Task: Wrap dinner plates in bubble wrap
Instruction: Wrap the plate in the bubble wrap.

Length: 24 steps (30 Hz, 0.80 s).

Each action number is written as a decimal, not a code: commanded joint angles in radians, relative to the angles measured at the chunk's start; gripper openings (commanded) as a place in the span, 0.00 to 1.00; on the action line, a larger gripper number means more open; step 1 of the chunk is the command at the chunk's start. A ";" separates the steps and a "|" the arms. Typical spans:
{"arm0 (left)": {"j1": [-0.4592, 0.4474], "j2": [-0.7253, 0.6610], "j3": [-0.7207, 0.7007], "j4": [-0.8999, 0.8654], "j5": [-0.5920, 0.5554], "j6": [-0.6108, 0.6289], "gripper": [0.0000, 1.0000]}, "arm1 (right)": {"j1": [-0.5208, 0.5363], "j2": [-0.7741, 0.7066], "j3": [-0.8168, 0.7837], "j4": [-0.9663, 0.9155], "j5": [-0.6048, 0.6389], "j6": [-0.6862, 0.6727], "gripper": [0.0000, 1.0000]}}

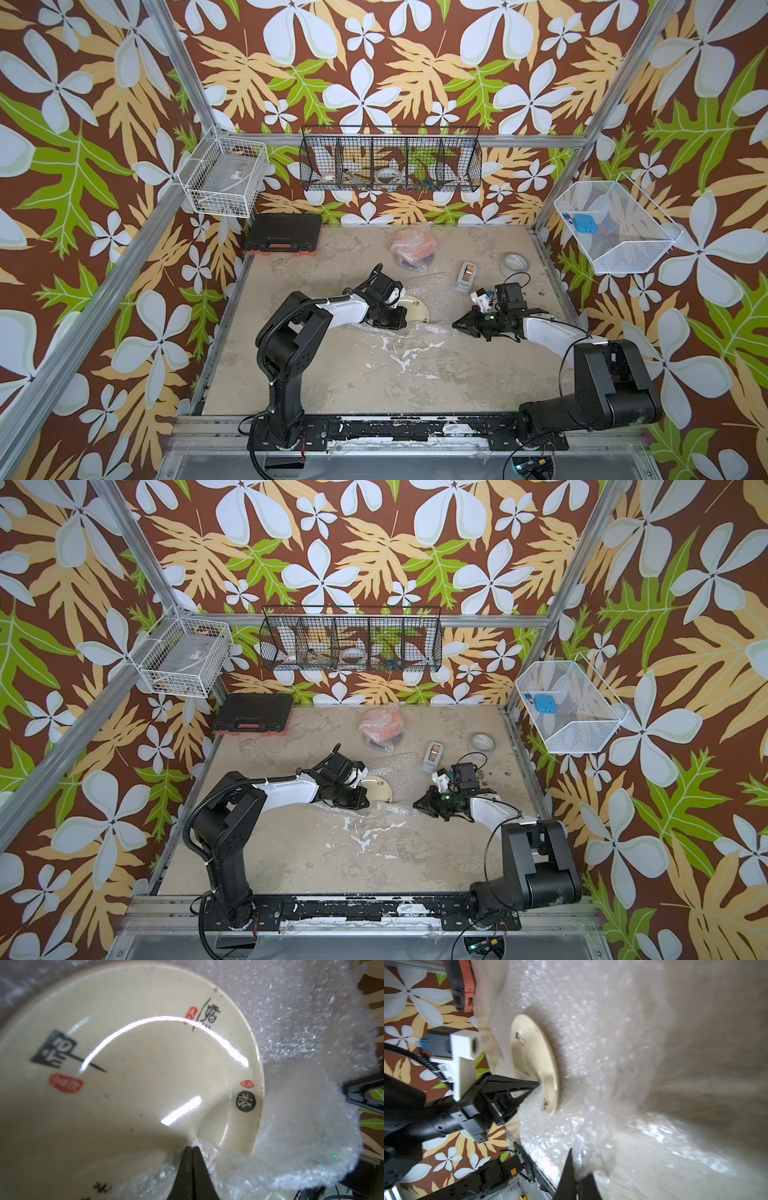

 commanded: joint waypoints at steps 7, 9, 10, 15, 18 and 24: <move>0.003 0.019 -0.049 -0.150 -0.065 0.007 0.00 | 0.248 0.180 0.169 0.296 -0.049 0.242 0.00; 0.003 0.012 -0.062 -0.137 -0.055 0.006 0.00 | 0.276 0.248 0.207 0.336 -0.028 0.251 0.00; 0.003 0.008 -0.068 -0.131 -0.050 0.007 0.00 | 0.284 0.281 0.225 0.343 -0.024 0.251 0.00; 0.004 -0.030 -0.094 -0.112 -0.034 0.013 0.00 | 0.321 0.437 0.268 0.404 -0.008 0.258 0.00; 0.012 -0.085 -0.098 -0.118 -0.045 0.011 0.00 | 0.334 0.486 0.268 0.364 0.037 0.247 0.00; 0.055 -0.244 -0.026 -0.217 -0.097 -0.010 0.00 | 0.342 0.469 0.190 0.311 0.128 0.284 0.00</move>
